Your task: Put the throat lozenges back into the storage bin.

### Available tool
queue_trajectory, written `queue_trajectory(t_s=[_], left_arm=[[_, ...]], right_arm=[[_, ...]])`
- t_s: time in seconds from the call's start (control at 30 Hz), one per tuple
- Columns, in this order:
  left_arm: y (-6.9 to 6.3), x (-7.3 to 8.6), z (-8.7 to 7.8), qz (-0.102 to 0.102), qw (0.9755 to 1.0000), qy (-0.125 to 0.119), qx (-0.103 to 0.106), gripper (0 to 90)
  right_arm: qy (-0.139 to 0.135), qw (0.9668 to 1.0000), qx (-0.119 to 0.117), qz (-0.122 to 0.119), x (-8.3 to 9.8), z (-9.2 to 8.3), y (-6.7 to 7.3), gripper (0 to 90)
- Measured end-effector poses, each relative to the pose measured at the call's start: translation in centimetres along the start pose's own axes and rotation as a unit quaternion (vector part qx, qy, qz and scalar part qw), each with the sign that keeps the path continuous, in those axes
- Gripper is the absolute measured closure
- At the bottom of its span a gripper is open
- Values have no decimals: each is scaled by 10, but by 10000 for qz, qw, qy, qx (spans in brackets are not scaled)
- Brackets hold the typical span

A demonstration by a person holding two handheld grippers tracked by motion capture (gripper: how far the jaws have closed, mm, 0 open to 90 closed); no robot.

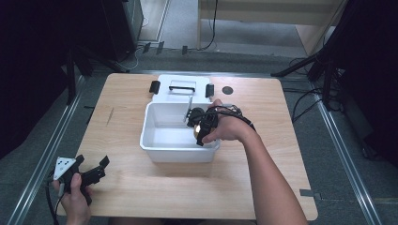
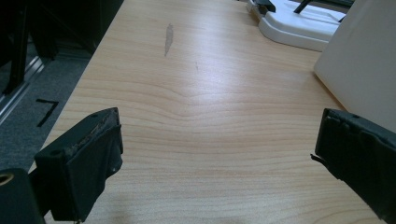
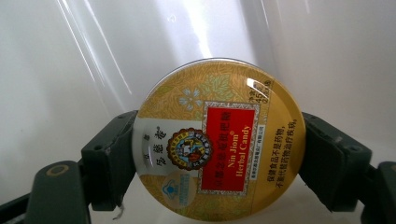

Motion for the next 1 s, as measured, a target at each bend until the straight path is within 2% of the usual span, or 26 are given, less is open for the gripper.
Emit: queue_trajectory(t_s=[0.07,0.77,0.9,1.0], left_arm=[[0,0,0,1,10000,0,-1,16],[1,0,0,-23,10000,-3,17,16],[1,0,0,-24,10000,-1,16,16],[1,0,0,-20,10000,2,15,16]], right_arm=[[13,10000,-1,-69,0,2,0,203],[54,10000,28,-41,0,3,0,191],[-10,10000,51,-44,-1,-1,0,233],[-139,9999,34,47,-2,-9,-1,268]])
Point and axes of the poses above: each handheld gripper's, and its own axes: z roughly forward along the jaws, x roughly out of its underside, y roughly to its left, the point moved 1 cm from there along z, roughly forward along the jaws, and after that the axes turned 11 degrees about -y, right-handed, at the moved point
